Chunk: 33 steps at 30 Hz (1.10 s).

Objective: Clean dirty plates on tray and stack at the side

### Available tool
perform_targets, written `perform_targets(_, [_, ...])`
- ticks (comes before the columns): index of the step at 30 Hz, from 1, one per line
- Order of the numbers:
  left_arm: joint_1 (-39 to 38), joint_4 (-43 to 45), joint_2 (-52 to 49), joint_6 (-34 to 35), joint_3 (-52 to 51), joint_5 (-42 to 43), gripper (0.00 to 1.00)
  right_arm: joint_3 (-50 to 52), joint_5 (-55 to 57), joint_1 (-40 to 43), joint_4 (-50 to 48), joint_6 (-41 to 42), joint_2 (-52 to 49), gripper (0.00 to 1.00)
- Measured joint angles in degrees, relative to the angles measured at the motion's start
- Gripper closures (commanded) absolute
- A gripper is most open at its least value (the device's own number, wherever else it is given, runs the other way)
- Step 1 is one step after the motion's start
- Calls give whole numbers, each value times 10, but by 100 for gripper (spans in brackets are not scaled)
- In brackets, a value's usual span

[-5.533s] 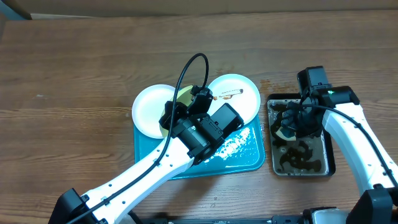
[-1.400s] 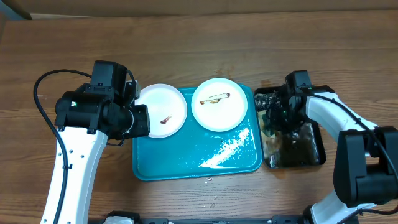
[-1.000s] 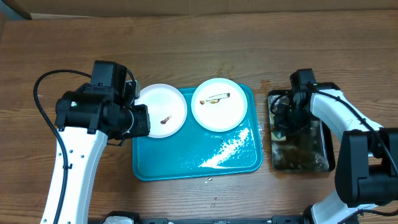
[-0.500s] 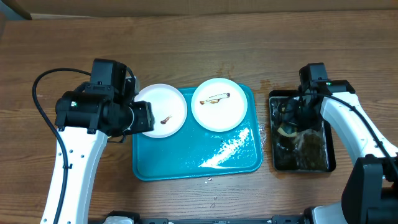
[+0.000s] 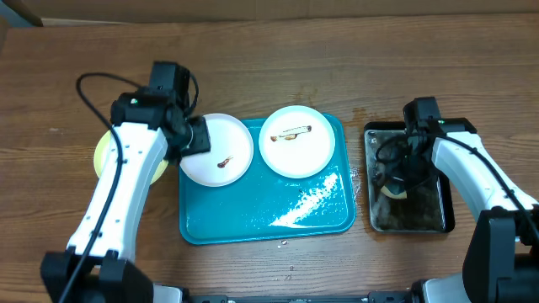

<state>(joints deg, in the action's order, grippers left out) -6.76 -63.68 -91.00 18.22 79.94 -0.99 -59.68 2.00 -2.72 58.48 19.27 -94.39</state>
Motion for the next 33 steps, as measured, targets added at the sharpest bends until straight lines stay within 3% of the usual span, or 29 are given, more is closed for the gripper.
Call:
perform_targets(2, [0, 50, -8, -31, 0, -17, 45, 0, 0, 0, 0, 0, 0, 96])
perform_targets(4, [0, 100, -16, -79, 0, -34, 38, 0, 0, 0, -1, 0, 0, 96])
perform_targets(9, [0, 172, -44, -177, 0, -53, 35, 0, 0, 0, -5, 0, 0, 96])
perform_targets(21, [0, 202, -165, -372, 0, -57, 32, 0, 1, 0, -6, 0, 0, 96])
perform_targets(30, [0, 233, -213, -431, 0, -57, 32, 0, 2, 0, -9, 0, 0, 96])
perform_targets(33, [0, 241, -225, -437, 0, -57, 41, 0, 1, 0, -8, 0, 0, 96])
